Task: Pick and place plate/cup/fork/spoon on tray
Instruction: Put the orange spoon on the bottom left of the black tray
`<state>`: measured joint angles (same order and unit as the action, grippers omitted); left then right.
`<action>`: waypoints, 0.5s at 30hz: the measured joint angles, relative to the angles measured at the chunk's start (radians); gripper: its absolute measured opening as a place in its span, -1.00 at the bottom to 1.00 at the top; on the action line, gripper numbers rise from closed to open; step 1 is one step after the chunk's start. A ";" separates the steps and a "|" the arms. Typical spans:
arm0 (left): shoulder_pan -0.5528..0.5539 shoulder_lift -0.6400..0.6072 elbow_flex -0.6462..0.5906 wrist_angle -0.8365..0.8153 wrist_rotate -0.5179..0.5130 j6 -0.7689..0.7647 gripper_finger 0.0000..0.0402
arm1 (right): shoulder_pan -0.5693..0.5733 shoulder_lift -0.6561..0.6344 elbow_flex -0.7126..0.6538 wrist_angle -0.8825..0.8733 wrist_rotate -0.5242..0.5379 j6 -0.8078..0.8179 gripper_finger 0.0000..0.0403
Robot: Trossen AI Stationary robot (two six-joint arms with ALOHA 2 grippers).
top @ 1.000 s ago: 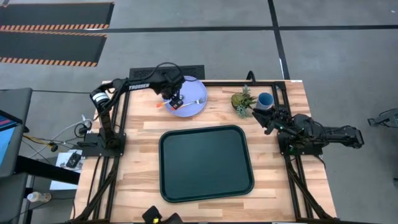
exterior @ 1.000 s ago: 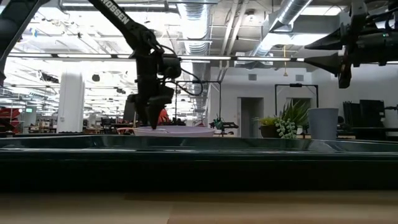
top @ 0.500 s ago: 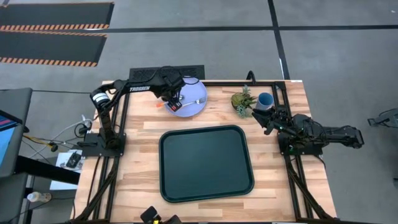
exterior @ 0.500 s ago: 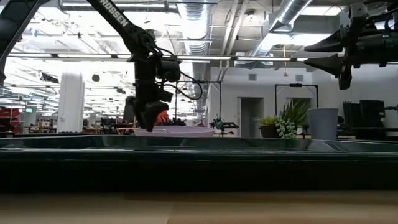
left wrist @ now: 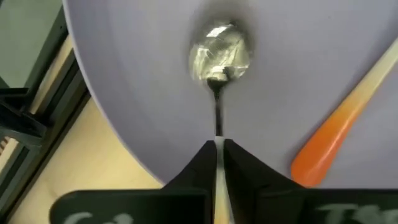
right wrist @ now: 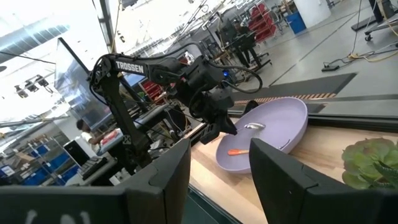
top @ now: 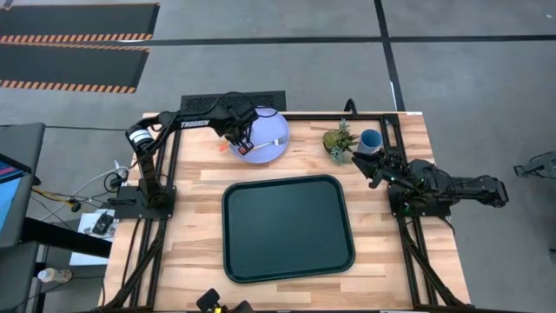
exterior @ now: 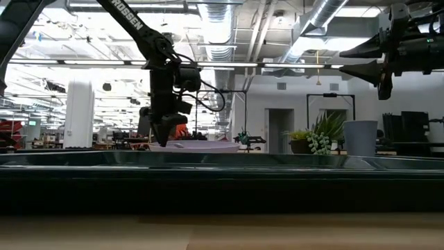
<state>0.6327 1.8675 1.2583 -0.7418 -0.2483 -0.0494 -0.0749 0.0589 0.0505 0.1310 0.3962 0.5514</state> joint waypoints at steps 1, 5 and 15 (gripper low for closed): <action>0.000 0.000 0.000 0.000 0.003 0.000 -0.97 | 0.000 0.000 0.000 0.000 0.000 0.000 -0.06; -0.005 0.000 0.000 -0.001 0.006 -0.013 -0.99 | 0.000 0.000 0.000 0.000 0.000 0.000 -0.06; -0.008 -0.005 0.064 -0.044 0.217 -0.121 -1.00 | 0.000 0.000 0.000 -0.007 0.000 0.014 -0.06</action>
<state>0.6243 1.8626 1.3227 -0.7860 -0.0313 -0.1702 -0.0750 0.0589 0.0505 0.1238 0.3958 0.5651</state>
